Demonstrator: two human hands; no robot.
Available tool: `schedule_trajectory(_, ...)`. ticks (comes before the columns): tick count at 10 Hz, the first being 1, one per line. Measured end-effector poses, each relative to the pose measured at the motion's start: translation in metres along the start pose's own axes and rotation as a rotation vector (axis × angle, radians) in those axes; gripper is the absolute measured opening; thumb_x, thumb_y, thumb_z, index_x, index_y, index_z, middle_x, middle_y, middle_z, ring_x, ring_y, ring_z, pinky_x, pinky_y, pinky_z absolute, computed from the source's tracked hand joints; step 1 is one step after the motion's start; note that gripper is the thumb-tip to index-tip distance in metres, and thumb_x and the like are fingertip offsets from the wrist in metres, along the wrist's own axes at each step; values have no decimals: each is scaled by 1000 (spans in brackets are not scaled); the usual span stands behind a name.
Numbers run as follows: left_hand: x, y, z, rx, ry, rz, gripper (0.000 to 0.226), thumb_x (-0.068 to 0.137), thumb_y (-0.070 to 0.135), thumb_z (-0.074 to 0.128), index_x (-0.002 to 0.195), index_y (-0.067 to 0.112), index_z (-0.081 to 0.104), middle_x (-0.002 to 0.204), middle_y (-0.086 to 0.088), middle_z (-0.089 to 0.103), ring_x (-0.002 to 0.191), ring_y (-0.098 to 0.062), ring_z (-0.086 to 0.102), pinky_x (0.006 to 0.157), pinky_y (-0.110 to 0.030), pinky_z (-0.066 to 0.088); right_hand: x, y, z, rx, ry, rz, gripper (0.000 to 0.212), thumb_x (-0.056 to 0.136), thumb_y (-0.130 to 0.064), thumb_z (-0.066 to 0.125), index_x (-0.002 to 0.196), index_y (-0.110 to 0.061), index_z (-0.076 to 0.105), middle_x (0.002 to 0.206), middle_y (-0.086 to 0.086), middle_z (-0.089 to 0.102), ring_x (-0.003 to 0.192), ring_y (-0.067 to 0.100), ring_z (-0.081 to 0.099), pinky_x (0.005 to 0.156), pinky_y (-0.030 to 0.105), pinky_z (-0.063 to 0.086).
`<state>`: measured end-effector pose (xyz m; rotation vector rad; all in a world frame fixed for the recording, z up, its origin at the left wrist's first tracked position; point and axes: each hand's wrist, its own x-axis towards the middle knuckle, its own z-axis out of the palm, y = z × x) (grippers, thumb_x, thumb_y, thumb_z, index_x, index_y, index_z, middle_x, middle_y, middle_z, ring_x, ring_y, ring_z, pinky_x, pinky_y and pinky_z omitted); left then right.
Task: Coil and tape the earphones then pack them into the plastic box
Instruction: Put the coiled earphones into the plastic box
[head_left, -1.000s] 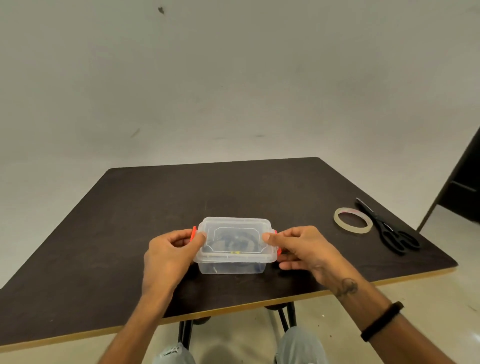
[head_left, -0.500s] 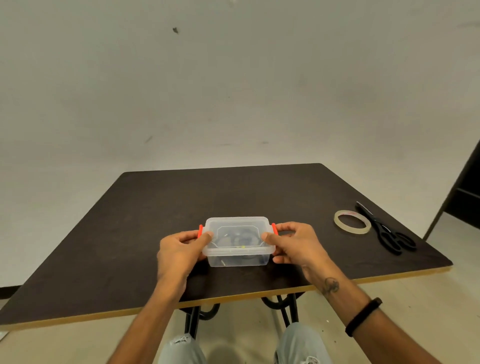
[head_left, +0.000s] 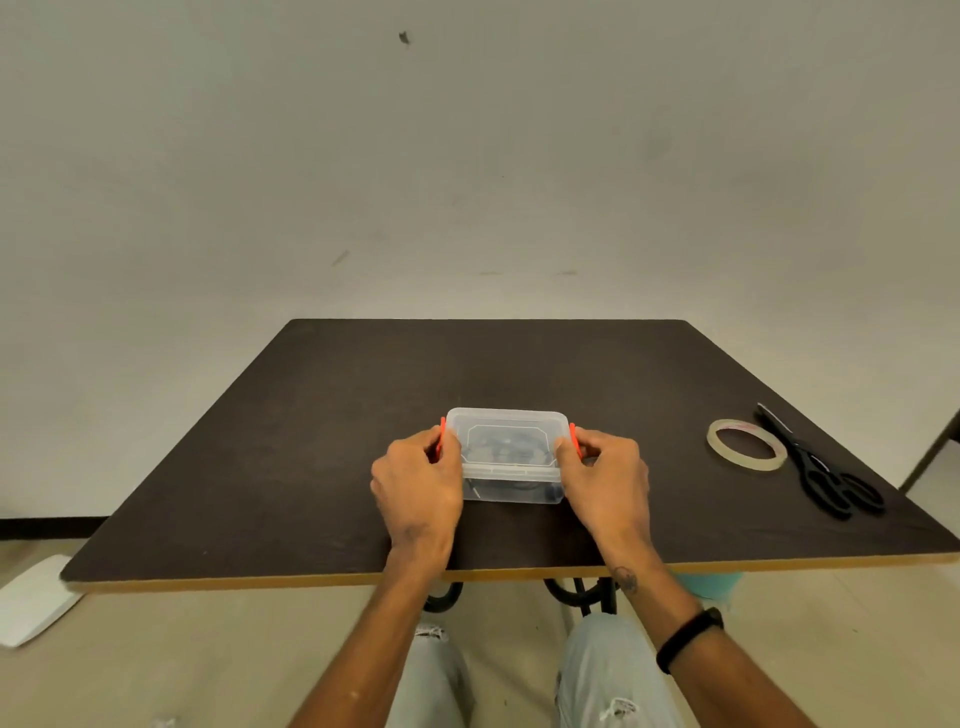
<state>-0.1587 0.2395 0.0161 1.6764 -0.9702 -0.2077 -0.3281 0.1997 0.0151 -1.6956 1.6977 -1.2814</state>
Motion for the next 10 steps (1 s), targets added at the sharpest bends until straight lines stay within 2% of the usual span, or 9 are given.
schedule_trajectory(1, 18, -3, 9, 97, -36, 48, 32, 104, 37, 62, 91, 16, 82, 72, 4, 73, 63, -13, 66, 68, -34, 61, 17, 4, 8, -20, 27, -4, 24, 100, -31, 64, 99, -11, 79, 73, -5, 73, 73, 18, 71, 79, 46, 61)
schedule_trajectory(3, 65, -1, 43, 160, -36, -10, 43, 102, 41, 60, 68, 16, 69, 61, 4, 62, 54, -19, 53, 65, -33, 43, 76, 10, 38, -5, 14, 31, 27, 98, -33, 61, 90, -11, 74, 73, -3, 74, 56, 20, 72, 65, 35, 63)
schedule_trajectory(4, 102, 5, 66, 185, -67, -49, 34, 101, 48, 61, 88, 23, 80, 77, 0, 70, 79, -33, 67, 72, -35, 44, 119, 6, 58, 95, -1, 73, 18, 99, -26, 62, 94, -13, 74, 86, -2, 75, 55, 17, 75, 56, 29, 63)
schedule_trajectory(5, 170, 4, 108, 146, -177, -60, 33, 98, 48, 65, 116, 24, 80, 114, -5, 79, 112, -33, 71, 94, -40, 53, 182, 4, 90, 198, 18, 81, 7, 99, -27, 64, 103, -21, 63, 98, -1, 71, 59, 21, 76, 62, 38, 66)
schedule_trajectory(6, 245, -5, 163, 91, -339, -75, 41, 92, 52, 67, 119, 22, 77, 110, -11, 79, 110, -35, 72, 103, -42, 55, 263, 17, 130, 255, 45, 87, 27, 96, -38, 71, 105, -12, 68, 95, 5, 75, 64, 21, 77, 68, 40, 66)
schedule_trajectory(7, 298, -16, 206, 44, -397, -64, 55, 90, 57, 61, 129, 19, 68, 102, -17, 78, 85, -33, 76, 88, -39, 62, 323, 26, 166, 302, -17, 91, 37, 91, -47, 76, 102, -11, 71, 93, 10, 76, 82, 20, 78, 67, 36, 67)
schedule_trajectory(8, 328, -22, 230, -63, -406, -139, 60, 101, 43, 63, 154, 19, 48, 108, -18, 76, 55, -16, 67, 54, -21, 58, 356, 31, 188, 349, -51, 107, 41, 95, -46, 73, 116, -11, 70, 105, 13, 74, 90, 25, 77, 56, 18, 60)
schedule_trajectory(9, 341, -16, 233, -117, -423, -188, 67, 101, 51, 61, 158, 22, 40, 100, -15, 74, 52, -13, 66, 51, -21, 56, 372, 18, 186, 353, -63, 142, 43, 98, -50, 67, 117, -11, 70, 107, 14, 73, 88, 28, 77, 54, 16, 58)
schedule_trajectory(10, 310, -24, 209, -72, -400, -285, 57, 102, 62, 50, 143, 23, 55, 83, -4, 72, 61, -14, 68, 72, -36, 63, 341, 17, 173, 303, -5, 260, 49, 104, -56, 52, 118, -11, 68, 99, 3, 74, 83, 20, 76, 60, 11, 55)
